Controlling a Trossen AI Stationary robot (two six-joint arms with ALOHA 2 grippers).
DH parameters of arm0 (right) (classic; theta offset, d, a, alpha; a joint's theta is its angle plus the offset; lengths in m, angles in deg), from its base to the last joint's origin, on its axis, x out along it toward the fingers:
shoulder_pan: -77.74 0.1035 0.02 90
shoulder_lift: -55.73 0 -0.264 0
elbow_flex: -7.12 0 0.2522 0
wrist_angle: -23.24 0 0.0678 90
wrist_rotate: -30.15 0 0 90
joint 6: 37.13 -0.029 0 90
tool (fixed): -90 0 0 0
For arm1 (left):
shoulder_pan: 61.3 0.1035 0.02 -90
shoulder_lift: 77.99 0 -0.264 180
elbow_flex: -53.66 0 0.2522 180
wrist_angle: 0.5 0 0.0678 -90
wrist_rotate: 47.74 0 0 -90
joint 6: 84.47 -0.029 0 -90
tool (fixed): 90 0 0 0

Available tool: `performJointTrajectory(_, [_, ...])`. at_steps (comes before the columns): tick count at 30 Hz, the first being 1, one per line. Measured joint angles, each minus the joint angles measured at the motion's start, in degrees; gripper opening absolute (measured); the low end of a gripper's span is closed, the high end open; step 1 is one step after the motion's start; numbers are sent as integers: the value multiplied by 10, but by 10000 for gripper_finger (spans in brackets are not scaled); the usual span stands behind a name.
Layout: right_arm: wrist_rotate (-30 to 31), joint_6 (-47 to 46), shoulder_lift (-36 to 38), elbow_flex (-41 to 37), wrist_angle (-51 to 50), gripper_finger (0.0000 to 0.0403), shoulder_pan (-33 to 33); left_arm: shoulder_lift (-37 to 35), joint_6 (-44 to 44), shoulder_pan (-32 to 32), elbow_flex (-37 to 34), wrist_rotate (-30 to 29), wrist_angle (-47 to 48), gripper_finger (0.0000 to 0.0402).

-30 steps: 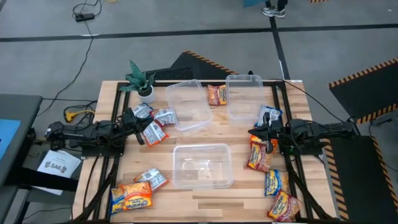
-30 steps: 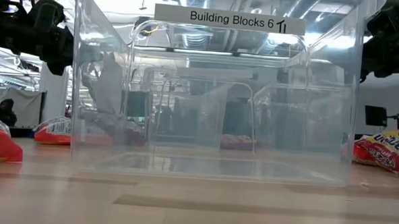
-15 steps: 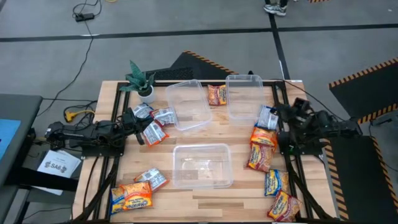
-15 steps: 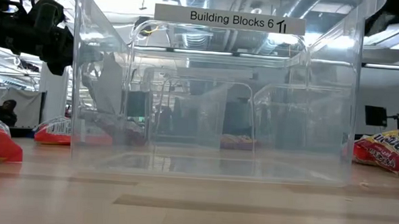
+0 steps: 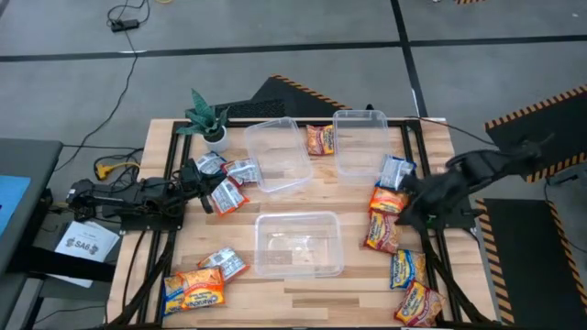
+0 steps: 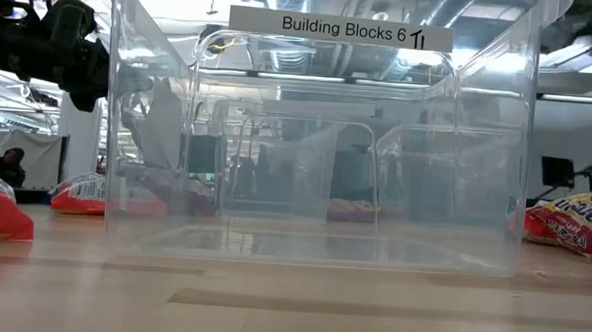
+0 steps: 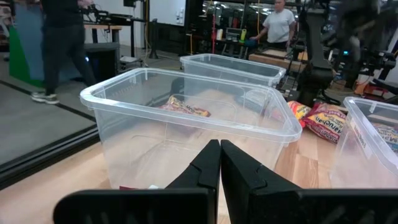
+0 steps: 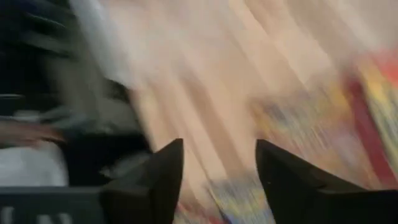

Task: Sort Maruchan noodles
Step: Put the middle right red bag into the top right transparent bin

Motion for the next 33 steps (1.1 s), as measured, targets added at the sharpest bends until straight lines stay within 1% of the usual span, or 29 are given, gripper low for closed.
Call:
performJointTrajectory(2, [5,-113,-32,-4,-59,247,28,0,0,0,0,0,0,0])
performJointTrajectory(5, [15,-262,-79,-16,-98,250,62,0,0,0,0,0,0,0])
performJointTrajectory(9, [63,-409,-122,-34,-81,249,97,0,0,0,0,0,0,0])
performJointTrajectory(12, [67,-501,-145,-63,-57,249,117,0,0,0,0,0,0,0])
performJointTrajectory(14, [70,-546,-154,-83,-33,249,128,0,0,0,0,0,0,0])
performJointTrajectory(18, [96,-600,-156,-126,18,249,137,0,0,0,0,0,0,0])
performJointTrajectory(22, [104,-609,-157,-161,32,249,137,0,0,0,0,0,0,0])
performJointTrajectory(25, [129,-621,-156,-188,59,249,135,0,0,0,0,0,0,0])
performJointTrajectory(29, [133,-619,-155,-213,95,248,135,0,0,0,0,0,0,0])
performJointTrajectory(31, [139,-615,-155,-225,117,242,135,0,0,0,0,0,0,0])
performJointTrajectory(33, [141,-608,-156,-227,126,221,135,0,0,0,0,0,0,0])
